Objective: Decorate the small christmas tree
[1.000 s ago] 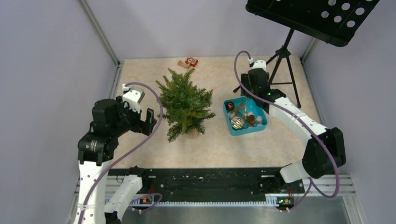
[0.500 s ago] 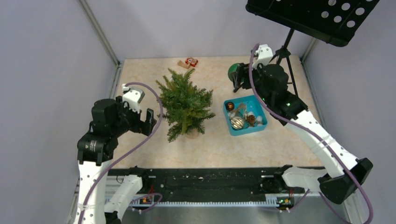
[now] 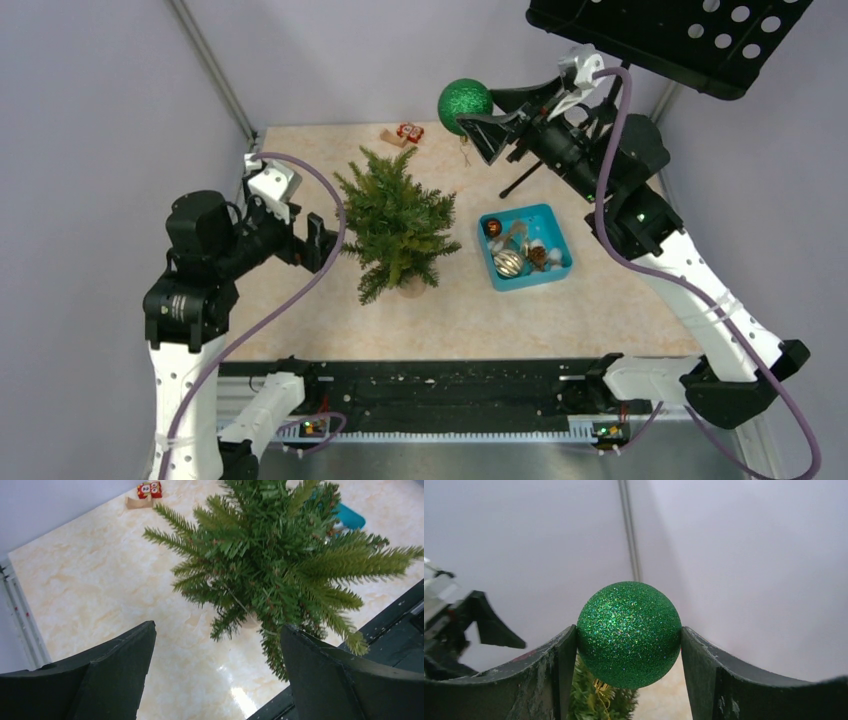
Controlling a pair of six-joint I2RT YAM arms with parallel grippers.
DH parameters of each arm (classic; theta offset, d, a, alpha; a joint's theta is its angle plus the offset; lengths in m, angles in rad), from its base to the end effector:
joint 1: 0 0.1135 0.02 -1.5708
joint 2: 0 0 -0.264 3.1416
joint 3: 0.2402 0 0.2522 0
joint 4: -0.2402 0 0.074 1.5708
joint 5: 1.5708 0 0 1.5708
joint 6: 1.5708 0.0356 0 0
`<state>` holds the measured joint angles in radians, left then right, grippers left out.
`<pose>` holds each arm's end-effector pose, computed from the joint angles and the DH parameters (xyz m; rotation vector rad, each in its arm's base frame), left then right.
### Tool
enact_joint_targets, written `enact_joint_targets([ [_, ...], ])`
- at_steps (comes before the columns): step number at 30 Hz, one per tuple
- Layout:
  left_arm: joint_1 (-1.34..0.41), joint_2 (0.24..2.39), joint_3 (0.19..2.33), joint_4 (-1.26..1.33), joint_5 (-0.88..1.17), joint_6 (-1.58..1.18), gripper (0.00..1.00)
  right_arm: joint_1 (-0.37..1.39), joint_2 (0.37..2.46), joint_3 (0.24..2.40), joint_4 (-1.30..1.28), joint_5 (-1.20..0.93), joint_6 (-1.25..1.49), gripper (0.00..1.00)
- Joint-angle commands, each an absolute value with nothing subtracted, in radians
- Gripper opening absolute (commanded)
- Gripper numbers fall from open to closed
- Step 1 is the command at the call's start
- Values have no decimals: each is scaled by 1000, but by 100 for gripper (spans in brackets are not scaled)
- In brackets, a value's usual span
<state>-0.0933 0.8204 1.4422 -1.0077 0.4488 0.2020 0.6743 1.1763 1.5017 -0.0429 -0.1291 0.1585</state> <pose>0.1005 -0.0249 0.4581 0.5717 1.8475 -0.3657 0.1818 0.1512 0.5229 -0.4491 1.2546 0.7935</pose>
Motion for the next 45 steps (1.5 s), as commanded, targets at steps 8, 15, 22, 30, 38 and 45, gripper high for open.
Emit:
enact_joint_targets([
  [8, -101, 923, 1470, -755, 576, 103, 97, 739, 1329, 1659, 67, -279, 186, 42],
  [15, -127, 982, 1519, -607, 674, 35, 91, 743, 1390, 1698, 66, -302, 180, 41],
  [22, -217, 1075, 1576, -582, 637, 72, 87, 743, 1439, 1740, 49, -263, 145, 41],
  [30, -255, 1089, 1557, -568, 627, 80, 87, 742, 1481, 1779, 14, -234, 124, 41],
  [38, -258, 1082, 1541, -565, 602, 93, 87, 743, 1499, 1778, 24, -232, 126, 41],
  [45, -259, 1075, 1533, -565, 596, 99, 87, 744, 1487, 1767, 33, -260, 147, 41],
])
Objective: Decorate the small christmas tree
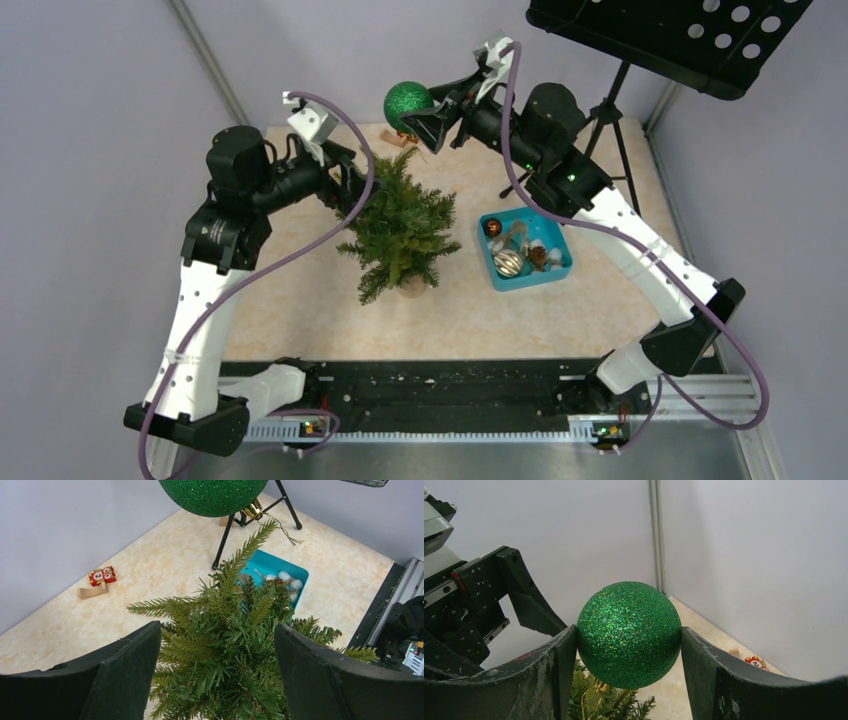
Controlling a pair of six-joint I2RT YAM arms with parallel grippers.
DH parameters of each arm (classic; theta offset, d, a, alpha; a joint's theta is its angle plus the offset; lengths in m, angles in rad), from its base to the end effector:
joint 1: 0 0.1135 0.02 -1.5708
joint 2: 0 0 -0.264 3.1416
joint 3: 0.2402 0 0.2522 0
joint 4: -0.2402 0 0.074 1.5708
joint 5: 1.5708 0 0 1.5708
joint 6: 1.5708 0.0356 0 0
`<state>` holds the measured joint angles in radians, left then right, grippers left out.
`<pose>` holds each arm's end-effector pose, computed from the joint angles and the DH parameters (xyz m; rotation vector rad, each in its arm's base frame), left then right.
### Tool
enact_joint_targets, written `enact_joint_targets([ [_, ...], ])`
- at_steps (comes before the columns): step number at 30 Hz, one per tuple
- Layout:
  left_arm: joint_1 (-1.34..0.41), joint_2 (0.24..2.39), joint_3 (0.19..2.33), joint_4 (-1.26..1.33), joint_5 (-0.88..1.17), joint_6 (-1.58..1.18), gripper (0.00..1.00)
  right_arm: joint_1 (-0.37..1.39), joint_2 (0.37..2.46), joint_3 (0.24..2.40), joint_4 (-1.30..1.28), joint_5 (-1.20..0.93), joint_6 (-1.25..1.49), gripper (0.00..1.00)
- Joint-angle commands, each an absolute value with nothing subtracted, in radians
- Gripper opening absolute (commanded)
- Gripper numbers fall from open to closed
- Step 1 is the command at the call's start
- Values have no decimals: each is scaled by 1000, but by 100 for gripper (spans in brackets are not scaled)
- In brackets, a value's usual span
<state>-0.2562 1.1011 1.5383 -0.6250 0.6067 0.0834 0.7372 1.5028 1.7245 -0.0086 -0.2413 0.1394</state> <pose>0.1868 -0.0699 0.4877 0.7273 1.6140 -0.6568 0.2415 0.2308 0.5122 -0.6161 1.2817 0.8942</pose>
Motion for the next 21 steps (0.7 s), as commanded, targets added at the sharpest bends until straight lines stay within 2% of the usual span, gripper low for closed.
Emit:
enact_joint_targets([
  [1, -259, 1075, 1531, -566, 594, 101, 87, 744, 1481, 1763, 33, -265, 149, 41],
  [12, -259, 1070, 1529, -566, 592, 102, 87, 759, 1403, 1688, 63, -255, 146, 40],
  [21, -258, 1068, 1527, -566, 590, 103, 87, 779, 1459, 1732, 26, -237, 110, 40],
])
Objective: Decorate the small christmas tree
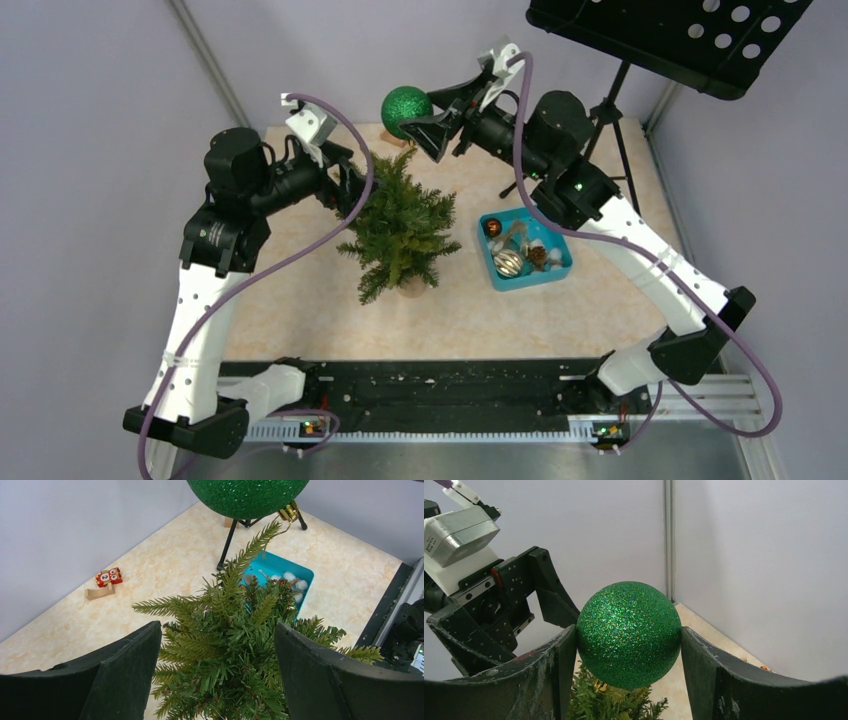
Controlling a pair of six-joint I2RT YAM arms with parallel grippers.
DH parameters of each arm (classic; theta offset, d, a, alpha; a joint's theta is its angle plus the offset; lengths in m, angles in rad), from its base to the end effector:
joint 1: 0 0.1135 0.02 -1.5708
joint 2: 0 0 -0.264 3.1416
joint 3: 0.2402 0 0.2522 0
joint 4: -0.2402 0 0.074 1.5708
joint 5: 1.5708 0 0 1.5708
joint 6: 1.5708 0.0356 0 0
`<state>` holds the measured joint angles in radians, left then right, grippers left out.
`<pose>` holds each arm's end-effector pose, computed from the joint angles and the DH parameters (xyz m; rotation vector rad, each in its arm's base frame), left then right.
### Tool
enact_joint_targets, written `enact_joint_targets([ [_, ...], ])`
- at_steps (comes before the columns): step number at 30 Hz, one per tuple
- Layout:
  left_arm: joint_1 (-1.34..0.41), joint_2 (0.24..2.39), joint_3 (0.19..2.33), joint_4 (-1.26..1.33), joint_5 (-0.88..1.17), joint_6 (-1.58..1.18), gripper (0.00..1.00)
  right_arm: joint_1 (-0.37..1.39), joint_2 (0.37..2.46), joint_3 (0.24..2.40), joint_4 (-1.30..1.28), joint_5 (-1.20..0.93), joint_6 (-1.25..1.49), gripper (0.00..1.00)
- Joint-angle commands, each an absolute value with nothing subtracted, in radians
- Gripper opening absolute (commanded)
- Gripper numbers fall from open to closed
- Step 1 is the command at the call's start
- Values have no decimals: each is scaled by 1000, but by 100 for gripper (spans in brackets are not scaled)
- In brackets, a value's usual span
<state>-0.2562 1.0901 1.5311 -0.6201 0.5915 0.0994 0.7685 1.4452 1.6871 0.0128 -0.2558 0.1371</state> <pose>0.1843 -0.0688 0.4880 0.7292 1.6027 -0.6299 0.2204 0.2256 0.5197 -0.6403 1.2282 0.9313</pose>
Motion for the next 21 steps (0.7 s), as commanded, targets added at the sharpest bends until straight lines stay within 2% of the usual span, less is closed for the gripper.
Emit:
enact_joint_targets([
  [1, -259, 1067, 1525, -566, 591, 102, 87, 779, 1461, 1731, 25, -225, 102, 40],
  [21, -260, 1059, 1505, -557, 603, 102, 87, 778, 1528, 1797, 2, -119, 125, 40],
])
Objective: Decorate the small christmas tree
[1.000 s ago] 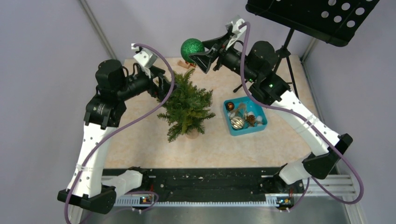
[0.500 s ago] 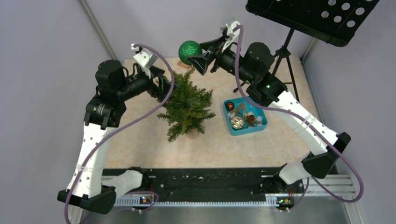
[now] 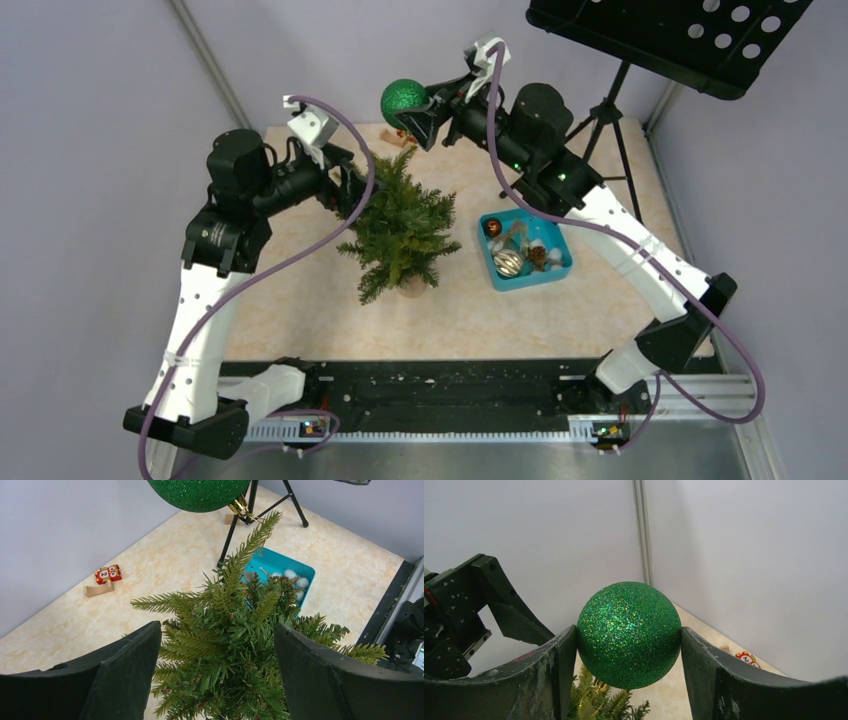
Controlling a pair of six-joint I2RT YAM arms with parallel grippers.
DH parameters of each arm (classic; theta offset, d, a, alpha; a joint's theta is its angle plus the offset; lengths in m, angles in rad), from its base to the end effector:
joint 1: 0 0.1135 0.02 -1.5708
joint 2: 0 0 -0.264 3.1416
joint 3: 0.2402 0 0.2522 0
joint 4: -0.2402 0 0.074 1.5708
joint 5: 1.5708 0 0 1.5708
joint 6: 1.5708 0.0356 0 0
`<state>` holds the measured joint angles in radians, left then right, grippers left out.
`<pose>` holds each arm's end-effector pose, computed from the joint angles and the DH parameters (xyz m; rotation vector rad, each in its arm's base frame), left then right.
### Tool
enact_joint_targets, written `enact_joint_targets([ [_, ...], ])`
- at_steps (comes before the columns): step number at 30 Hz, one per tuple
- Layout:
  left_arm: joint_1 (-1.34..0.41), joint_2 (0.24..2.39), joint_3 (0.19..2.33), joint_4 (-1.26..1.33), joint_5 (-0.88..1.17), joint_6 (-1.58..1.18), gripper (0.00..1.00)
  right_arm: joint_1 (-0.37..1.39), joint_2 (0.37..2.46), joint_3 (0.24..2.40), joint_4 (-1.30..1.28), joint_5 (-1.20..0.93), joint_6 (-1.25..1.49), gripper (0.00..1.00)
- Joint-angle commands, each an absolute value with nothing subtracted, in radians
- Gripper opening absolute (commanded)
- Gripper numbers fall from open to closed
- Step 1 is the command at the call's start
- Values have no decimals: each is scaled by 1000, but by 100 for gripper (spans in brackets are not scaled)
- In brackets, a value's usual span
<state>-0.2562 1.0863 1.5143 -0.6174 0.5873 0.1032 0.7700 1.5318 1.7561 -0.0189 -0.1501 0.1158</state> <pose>0.1854 -0.0689 0.4839 0.7290 1.6124 -0.6261 0.2419 0.2420 0.5126 -0.5777 1.2961 0.8407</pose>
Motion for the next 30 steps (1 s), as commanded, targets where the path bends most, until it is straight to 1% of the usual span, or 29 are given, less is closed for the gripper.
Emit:
enact_joint_targets([
  [1, -260, 1059, 1505, -557, 603, 103, 87, 779, 1524, 1788, 5, -117, 124, 40],
  [16, -262, 1054, 1488, -548, 616, 87, 87, 778, 1492, 1674, 31, -5, 227, 40],
  [18, -262, 1054, 1484, -546, 617, 86, 87, 779, 1481, 1658, 38, -5, 233, 43],
  [23, -267, 1063, 1465, -520, 617, 67, 87, 778, 1473, 1640, 30, -5, 243, 54],
  [27, -279, 1079, 1467, -512, 621, 55, 87, 779, 1470, 1639, 34, -15, 256, 55],
  [30, -304, 1098, 1501, -521, 601, 83, 87, 779, 1466, 1645, 34, -18, 264, 53],
])
